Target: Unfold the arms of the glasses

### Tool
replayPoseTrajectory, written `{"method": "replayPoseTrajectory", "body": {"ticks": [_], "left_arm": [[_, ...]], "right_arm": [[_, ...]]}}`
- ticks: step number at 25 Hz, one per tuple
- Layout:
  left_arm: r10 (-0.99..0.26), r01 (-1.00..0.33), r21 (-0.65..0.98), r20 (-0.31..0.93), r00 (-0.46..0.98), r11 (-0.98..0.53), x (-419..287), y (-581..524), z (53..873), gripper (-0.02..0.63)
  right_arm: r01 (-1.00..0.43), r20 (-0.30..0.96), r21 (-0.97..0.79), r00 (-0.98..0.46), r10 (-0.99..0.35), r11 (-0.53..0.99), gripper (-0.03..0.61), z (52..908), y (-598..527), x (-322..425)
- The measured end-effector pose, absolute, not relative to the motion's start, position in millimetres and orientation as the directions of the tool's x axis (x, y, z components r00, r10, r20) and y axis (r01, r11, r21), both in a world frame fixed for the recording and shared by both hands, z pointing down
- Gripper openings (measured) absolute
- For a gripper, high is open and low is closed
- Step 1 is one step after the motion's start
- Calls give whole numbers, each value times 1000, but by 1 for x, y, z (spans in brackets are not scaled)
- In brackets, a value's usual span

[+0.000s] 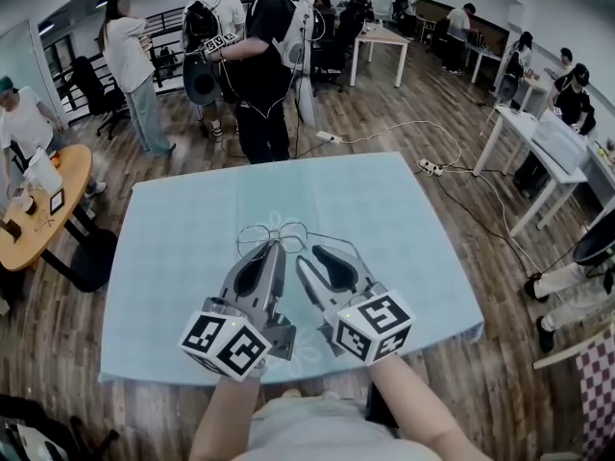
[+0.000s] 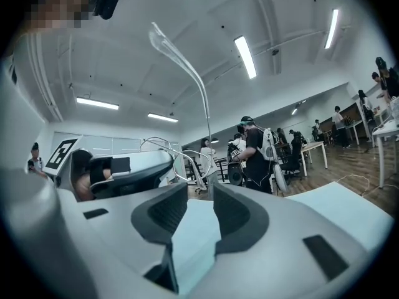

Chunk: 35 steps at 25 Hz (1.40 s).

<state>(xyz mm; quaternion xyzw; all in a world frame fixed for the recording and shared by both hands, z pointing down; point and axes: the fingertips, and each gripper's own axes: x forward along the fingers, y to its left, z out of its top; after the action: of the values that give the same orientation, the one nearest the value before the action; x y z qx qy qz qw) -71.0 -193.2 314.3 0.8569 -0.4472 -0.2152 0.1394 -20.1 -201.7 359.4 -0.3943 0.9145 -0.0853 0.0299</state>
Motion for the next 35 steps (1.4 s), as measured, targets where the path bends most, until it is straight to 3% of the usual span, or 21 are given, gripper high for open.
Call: {"method": "replayPoseTrajectory", "body": {"ticks": [7,10,24,35], "left_arm": [[-822,-698,438,-246,513,-567,-70,-195,316,9],[-823,-700,436,-243,513,-565,-70,-196,317,9],[-842,-726,429,-225,491,-538,-80,-204,323,9],[-860,-746,430,-219,461,-509,-87,-210,323,8]], "right_arm": [[-724,9,-178,-678,-735,666,107,363,-205,-23],[-733,2,-181,-667,-745,655,48,362,-208,-19],[-734,-1,-167,-667,-745,658,49,355,-201,-14],[-703,-84,-230,-675,-733,673,44,332,-180,-3]]}}
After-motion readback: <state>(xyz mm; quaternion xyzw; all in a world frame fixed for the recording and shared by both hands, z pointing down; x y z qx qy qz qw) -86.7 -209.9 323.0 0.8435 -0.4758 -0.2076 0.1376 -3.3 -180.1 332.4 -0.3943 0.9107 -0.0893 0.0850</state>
